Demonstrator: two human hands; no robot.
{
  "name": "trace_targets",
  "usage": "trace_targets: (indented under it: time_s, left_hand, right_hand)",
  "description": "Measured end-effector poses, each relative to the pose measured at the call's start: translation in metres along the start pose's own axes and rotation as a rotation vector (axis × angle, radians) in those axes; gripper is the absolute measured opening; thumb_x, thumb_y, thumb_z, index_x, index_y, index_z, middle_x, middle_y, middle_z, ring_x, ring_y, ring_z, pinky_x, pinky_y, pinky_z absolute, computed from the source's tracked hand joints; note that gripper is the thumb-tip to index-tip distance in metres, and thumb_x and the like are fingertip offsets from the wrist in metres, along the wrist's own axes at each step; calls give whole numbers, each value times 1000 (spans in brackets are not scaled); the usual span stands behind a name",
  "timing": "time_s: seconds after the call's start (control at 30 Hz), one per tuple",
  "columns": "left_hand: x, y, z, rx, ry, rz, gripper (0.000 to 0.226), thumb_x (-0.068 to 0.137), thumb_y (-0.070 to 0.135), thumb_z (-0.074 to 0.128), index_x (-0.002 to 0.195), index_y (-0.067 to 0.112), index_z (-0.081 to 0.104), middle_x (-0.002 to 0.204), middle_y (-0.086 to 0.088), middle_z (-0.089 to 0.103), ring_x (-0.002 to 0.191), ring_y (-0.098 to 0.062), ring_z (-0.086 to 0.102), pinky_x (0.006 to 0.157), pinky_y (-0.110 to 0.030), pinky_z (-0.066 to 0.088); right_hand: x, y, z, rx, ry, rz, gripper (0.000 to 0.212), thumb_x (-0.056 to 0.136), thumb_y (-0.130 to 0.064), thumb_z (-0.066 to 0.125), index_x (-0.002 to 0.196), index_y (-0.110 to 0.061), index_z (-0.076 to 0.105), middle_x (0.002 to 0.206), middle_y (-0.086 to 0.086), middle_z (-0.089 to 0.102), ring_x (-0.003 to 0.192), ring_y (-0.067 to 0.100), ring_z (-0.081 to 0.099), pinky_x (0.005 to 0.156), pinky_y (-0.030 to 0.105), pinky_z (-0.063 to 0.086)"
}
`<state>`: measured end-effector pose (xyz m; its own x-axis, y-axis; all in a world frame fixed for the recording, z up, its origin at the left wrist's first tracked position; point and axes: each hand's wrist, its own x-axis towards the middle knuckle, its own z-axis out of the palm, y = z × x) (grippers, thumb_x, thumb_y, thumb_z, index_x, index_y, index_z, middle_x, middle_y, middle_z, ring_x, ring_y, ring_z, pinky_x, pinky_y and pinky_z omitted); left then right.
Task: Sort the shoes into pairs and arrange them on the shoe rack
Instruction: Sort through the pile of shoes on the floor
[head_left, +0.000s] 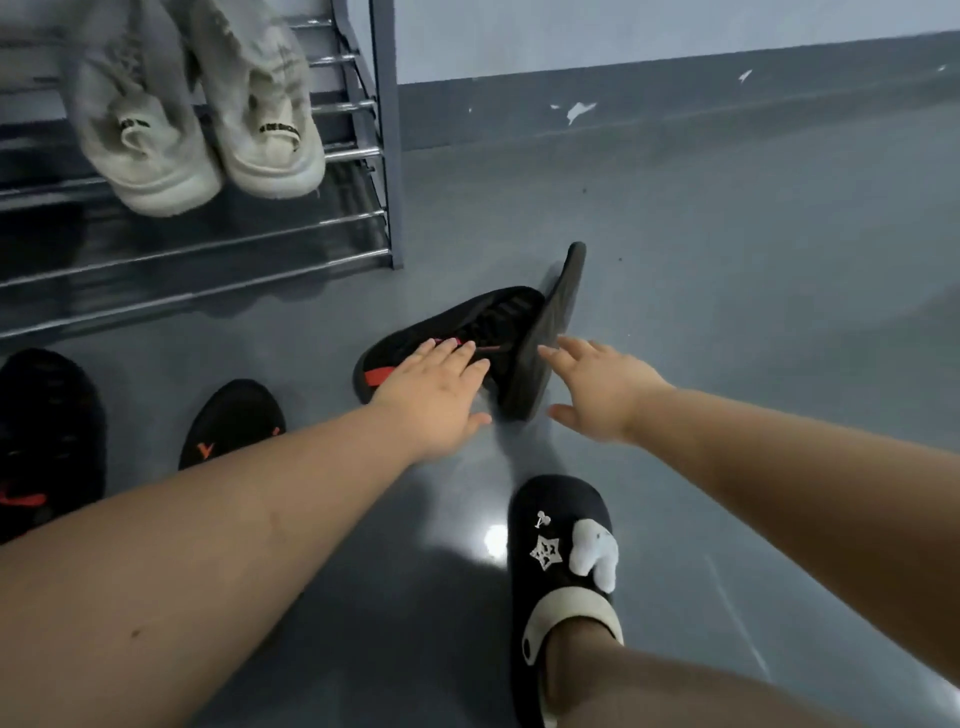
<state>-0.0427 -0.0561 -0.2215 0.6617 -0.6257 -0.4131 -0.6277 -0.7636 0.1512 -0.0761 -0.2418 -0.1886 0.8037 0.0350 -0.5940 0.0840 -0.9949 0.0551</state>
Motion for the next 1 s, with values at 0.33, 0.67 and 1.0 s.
trace_targets:
  time_s: [0.33, 0.67, 1.0]
  left_hand:
    - [57, -2, 26, -135, -22, -6, 60, 97, 47, 35, 150, 27, 17, 160, -8, -10, 148, -24, -8, 119, -36, -3]
    - [71, 42, 59, -200, -49, 193, 61, 98, 47, 32, 149, 38, 2, 159, -4, -16, 146, -21, -18, 118, -35, -10]
    - [78, 51, 51, -164, -89, 134, 67, 98, 46, 33, 152, 21, 2, 160, -5, -7, 148, -20, -5, 119, -33, -4]
  right_hand:
    - [47, 18, 47, -9, 79, -68, 67, 96, -55, 30, 152, -32, 1, 161, -1, -9, 148, 23, -5, 118, 39, 12]
    - [9, 34, 118, 684, 375, 240, 65, 94, -45, 45, 150, -20, 23, 156, -1, 26, 143, 17, 27, 115, 32, 27]
    - [14, 36, 131, 891, 400, 415, 76, 91, -45, 54, 151, -22, 14, 155, 3, 27, 140, 19, 32, 109, 37, 35]
